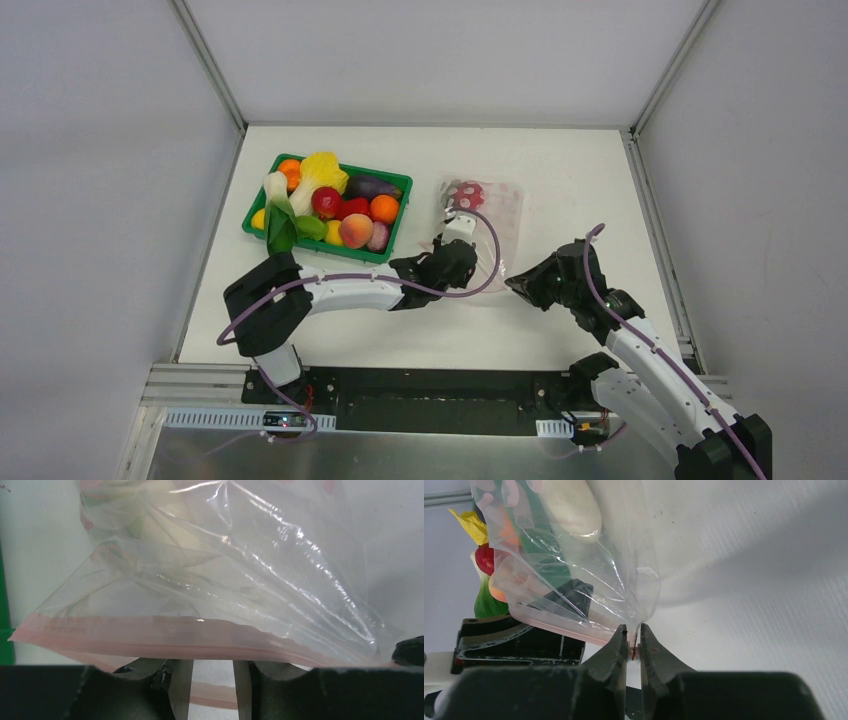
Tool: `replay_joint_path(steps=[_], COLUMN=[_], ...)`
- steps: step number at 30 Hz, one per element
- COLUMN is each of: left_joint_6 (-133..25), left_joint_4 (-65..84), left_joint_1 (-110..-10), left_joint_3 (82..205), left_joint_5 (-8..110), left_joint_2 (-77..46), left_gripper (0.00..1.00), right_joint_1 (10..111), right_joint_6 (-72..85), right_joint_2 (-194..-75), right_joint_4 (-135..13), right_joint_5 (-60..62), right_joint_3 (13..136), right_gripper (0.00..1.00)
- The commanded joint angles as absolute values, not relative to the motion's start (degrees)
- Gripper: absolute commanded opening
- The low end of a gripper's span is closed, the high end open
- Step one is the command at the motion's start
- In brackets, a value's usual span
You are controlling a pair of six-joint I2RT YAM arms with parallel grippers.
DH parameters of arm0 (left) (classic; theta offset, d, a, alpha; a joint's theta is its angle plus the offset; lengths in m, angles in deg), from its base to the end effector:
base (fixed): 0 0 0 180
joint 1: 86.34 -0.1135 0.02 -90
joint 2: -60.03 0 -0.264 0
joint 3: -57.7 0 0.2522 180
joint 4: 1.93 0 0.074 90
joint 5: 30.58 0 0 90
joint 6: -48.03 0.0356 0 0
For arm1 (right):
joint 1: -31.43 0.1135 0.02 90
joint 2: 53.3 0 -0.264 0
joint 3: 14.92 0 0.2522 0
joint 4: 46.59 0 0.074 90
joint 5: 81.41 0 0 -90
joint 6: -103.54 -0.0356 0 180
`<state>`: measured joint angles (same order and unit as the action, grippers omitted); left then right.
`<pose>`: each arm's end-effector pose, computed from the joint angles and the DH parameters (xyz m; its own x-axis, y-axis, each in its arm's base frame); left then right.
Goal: Open the zip-top bag and remove the fake food
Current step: Pick up the fake vegetable from the zipper food storage bag.
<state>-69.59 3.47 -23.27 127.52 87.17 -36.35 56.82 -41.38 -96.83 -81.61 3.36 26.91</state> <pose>0.1798 -0.3174 0.2073 -0.4953 0.0690 -0.8660 0.4294 0.8860 -0.1750 0.1508 0.0751 0.2224 -0.7139 0.5633 -0.4161 0.1587 0.7088 0.6873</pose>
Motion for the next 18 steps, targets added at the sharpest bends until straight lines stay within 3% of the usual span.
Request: replay_joint_path(steps=[1,9,18], left_joint_6=[-69.9,-73.4,-74.8], left_joint_4=[1.2,4.3,5.2], left_joint_1=[-22.9,-23.6,-25.2], left_joint_3=[132.2,137.7,141.4], left_joint_5=[90.1,95.3,101.2], left_joint_2=[-38.1,-44.3,-48.6], left_gripper=[0.35,0.41,0.59], right_joint_1=[57.3,57.6,58.0], right_joint_6=[-41.9,-42.1,-41.9], right_joint_2=[-96.4,-96.1,-96.3], right_joint_4=[-80.8,-81.5,-82.0], right_joint_5=[2.0,0.8,-0.3], right_joint_3=[28.8,29.5,29.3], right_gripper=[0.00,0.00,0.00])
